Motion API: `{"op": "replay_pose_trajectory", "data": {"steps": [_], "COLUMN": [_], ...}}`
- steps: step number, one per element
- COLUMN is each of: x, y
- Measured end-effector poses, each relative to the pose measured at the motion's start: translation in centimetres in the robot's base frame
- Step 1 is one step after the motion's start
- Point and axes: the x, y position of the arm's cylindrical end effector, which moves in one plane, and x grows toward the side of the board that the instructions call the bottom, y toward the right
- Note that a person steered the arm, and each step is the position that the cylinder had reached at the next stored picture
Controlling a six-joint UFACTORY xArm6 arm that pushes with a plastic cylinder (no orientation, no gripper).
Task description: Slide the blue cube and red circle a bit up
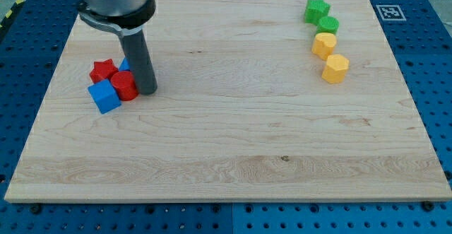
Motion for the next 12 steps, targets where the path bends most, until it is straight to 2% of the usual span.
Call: {"op": "replay_pose_trajectory", "data": {"steps": [2,3,4,5,6,12], "x": [0.0,0.5,3.1,5.7,6.3,6.1], "y": [-0.6,3.1,4.6,2.3,-3.6,-7.4]}}
